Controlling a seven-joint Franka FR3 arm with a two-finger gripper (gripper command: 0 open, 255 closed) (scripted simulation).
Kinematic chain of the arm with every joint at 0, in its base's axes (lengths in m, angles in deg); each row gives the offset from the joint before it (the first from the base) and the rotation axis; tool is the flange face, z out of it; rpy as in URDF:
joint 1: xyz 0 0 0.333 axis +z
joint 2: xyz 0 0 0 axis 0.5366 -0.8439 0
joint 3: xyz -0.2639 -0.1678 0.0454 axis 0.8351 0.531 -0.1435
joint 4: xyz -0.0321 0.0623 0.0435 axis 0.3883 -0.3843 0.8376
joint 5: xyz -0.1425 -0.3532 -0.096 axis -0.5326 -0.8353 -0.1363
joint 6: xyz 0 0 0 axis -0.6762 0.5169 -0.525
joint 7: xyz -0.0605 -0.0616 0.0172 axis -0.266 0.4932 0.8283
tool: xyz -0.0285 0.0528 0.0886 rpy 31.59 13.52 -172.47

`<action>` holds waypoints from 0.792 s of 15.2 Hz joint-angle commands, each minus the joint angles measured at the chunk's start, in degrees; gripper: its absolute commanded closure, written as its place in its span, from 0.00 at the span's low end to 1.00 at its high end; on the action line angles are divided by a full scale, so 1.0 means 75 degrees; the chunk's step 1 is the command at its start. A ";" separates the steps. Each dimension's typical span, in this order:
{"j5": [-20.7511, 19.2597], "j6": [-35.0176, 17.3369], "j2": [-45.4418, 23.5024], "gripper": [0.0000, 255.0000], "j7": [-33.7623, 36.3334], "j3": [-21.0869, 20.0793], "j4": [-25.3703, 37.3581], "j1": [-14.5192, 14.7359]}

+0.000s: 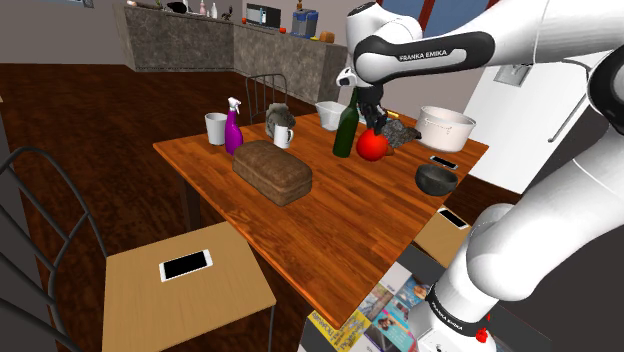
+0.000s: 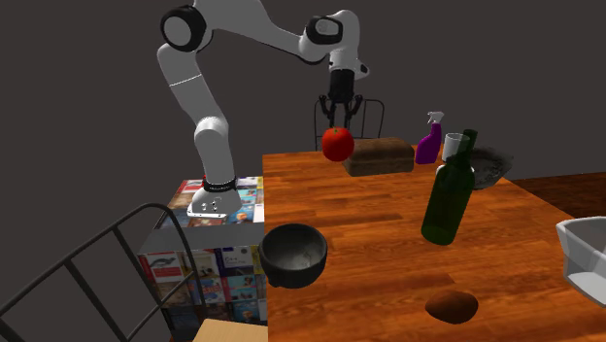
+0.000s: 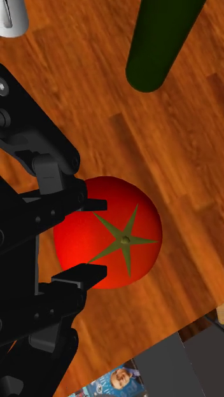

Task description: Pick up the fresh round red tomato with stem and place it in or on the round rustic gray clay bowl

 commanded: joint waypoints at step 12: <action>-0.0894 -0.0335 0.1227 1.00 -0.1949 0.1315 -0.0497 -0.0881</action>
